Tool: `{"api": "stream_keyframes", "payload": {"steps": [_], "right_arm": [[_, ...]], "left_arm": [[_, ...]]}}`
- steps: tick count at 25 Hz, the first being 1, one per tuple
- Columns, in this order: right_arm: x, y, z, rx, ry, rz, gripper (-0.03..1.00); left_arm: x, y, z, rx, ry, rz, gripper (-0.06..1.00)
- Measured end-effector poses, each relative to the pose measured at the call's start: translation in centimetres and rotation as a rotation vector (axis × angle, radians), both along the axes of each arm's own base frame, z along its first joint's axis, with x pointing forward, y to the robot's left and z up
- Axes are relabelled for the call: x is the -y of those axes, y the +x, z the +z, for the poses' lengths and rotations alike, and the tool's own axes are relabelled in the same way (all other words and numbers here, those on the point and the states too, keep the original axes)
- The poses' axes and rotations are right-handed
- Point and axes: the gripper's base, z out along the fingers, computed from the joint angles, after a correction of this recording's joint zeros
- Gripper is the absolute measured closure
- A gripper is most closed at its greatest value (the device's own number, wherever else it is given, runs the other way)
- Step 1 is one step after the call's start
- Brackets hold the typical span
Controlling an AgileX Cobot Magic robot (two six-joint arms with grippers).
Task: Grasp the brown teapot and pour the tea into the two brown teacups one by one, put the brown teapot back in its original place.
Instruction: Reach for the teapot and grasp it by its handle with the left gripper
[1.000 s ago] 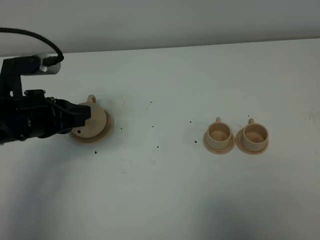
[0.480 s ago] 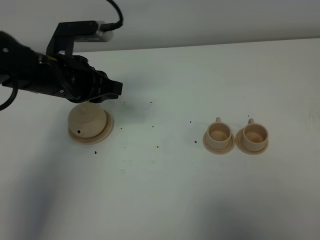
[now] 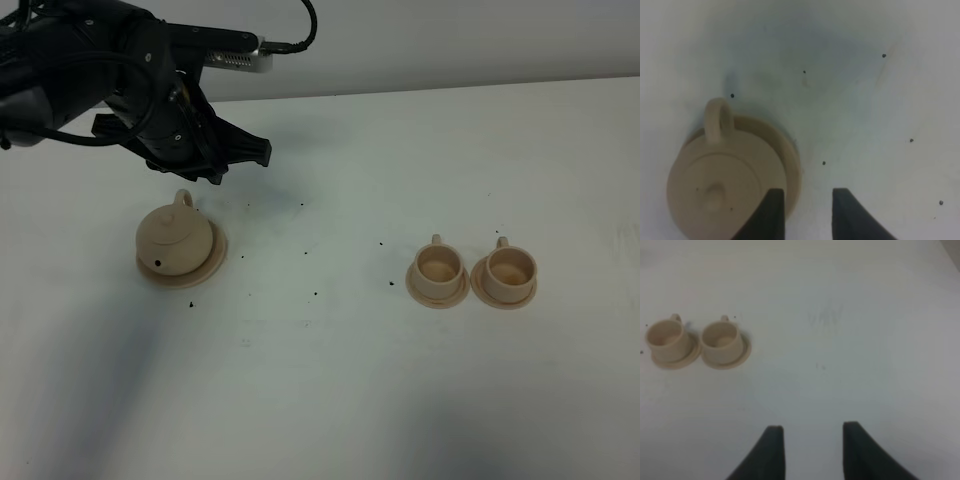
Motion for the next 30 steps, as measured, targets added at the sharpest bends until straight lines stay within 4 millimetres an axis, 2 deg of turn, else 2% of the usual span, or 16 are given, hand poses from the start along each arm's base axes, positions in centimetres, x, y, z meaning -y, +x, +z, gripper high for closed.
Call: {"api": "stream_keyframes", "payload": {"steps": [4,7,13,18,21,30], "right_arm": [[0.0,0.0,0.0,0.0,0.0,0.0,0.66],[0.0,0.0,0.0,0.0,0.0,0.0,0.66],[0.0,0.0,0.0,0.0,0.0,0.0,0.66],[0.0,0.0,0.0,0.0,0.0,0.0,0.66],[0.0,0.0,0.0,0.0,0.0,0.0,0.66],[0.0,0.0,0.0,0.0,0.0,0.0,0.66]], "left_arm": [[0.3,0.9,-1.1,-0.028,0.026,0.003,0.65],[0.2,1.4,-2.0,-0.034,0.065,-0.004,0.59],[-1.8,2.6,-3.0,-0.021,0.097,0.063,0.48],[-4.4,4.2,-4.3,-0.003,0.087,0.119,0.47],[-5.2,4.9,-5.5,-0.001,0.087,0.125,0.47],[-4.9,6.4,-8.5,0.002,0.048,0.101,0.47]]}}
